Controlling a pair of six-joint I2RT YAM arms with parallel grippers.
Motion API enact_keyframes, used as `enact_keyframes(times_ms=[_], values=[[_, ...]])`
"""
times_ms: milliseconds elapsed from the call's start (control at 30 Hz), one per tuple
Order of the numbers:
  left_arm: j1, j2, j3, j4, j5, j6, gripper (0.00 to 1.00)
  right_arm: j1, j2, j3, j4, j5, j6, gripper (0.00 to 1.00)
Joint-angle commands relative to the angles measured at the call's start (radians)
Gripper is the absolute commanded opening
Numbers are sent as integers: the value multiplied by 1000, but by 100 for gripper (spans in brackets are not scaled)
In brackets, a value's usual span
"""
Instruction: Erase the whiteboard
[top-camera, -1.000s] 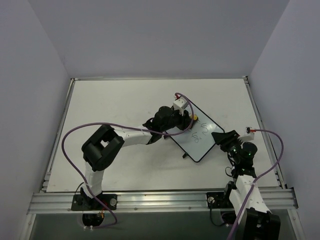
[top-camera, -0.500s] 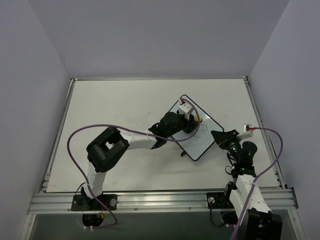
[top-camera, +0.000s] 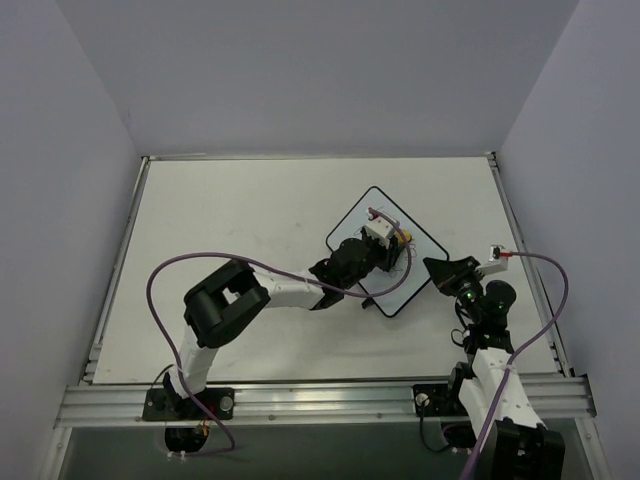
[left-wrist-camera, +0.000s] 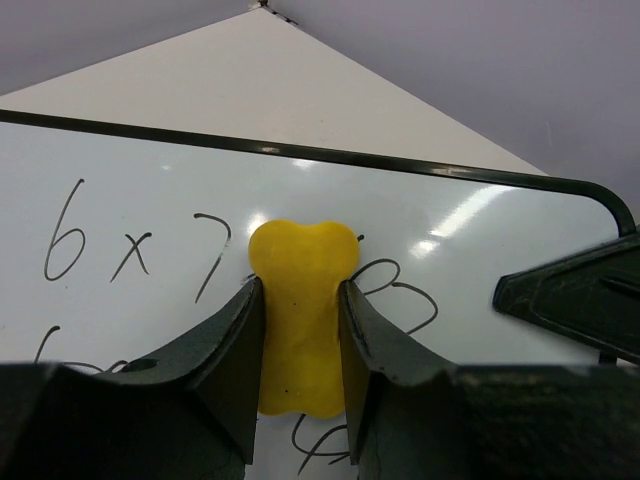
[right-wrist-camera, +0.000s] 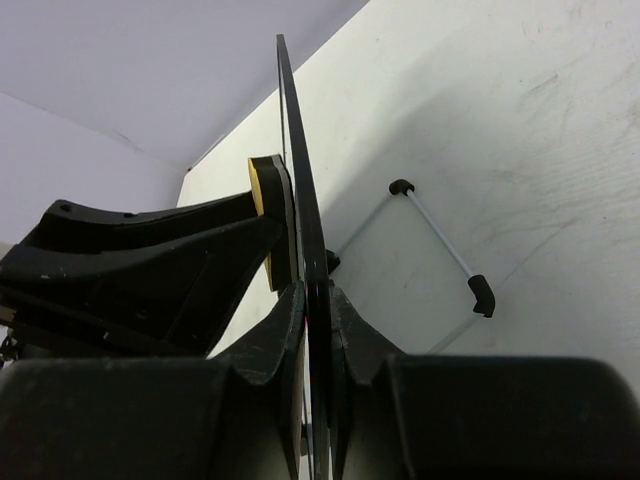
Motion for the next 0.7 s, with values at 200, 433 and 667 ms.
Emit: enact_keyframes(times_ms=[200, 433, 667], values=[[-108, -8, -147, 100, 58, -41, 2, 24, -32, 24, -43, 52, -66, 0], [-116, -17, -154, 93, 71, -41, 2, 33, -41, 20, -46, 56, -68, 0], [-65, 49, -31, -22, 43, -52, 2, 39, -62, 18, -52, 55, -71, 0]])
